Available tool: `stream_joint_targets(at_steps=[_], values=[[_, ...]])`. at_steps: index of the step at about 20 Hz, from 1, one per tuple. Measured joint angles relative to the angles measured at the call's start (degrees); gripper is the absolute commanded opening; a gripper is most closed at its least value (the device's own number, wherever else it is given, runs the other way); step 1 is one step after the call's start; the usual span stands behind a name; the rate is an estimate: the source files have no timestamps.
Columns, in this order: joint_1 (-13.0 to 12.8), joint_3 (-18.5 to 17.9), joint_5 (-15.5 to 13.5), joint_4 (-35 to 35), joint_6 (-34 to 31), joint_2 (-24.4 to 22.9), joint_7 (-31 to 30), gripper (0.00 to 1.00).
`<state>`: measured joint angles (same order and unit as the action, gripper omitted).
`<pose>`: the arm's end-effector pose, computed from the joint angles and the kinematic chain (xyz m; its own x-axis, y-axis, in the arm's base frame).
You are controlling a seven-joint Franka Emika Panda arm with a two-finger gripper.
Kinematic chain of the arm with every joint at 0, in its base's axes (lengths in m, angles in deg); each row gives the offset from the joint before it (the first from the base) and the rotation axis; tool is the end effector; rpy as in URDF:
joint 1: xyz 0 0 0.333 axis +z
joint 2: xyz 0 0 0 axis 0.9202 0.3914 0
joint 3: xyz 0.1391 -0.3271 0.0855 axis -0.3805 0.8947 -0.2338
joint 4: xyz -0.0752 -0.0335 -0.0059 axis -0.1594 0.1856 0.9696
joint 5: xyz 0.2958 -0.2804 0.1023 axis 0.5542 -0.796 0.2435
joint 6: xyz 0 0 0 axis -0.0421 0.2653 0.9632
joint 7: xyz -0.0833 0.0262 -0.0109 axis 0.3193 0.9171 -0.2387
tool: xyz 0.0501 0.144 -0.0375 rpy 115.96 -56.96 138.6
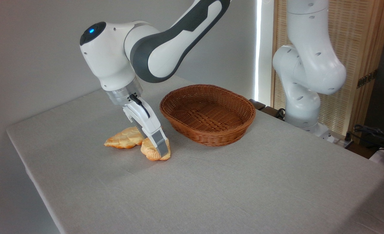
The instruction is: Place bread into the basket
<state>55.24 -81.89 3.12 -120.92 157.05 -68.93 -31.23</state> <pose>0.5629 -0.1678 0.3997 0.6346 -0.7631 -0.1224 -0.7385 -0.6455 0.1950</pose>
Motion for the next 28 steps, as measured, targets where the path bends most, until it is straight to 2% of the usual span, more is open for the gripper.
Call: stream_joint_targets(at_steps=[1, 2, 5, 6, 24, 28], values=[[0.00, 0.00, 0.00, 0.00, 0.19, 0.14, 0.00, 1.00], [0.00, 0.00, 0.00, 0.00, 0.42, 0.18, 0.00, 0.93], [0.00, 0.00, 0.02, 0.06, 0.77, 0.17, 0.01, 0.46], [0.00, 0.00, 0.02, 0.13, 0.85, 0.17, 0.04, 0.43], [0.09, -0.43, 0.04, 1.00, 0.96, -0.22, 0.11, 0.45], [0.19, -0.60, 0.04, 2.19, 0.96, -3.45, 0.10, 0.45]])
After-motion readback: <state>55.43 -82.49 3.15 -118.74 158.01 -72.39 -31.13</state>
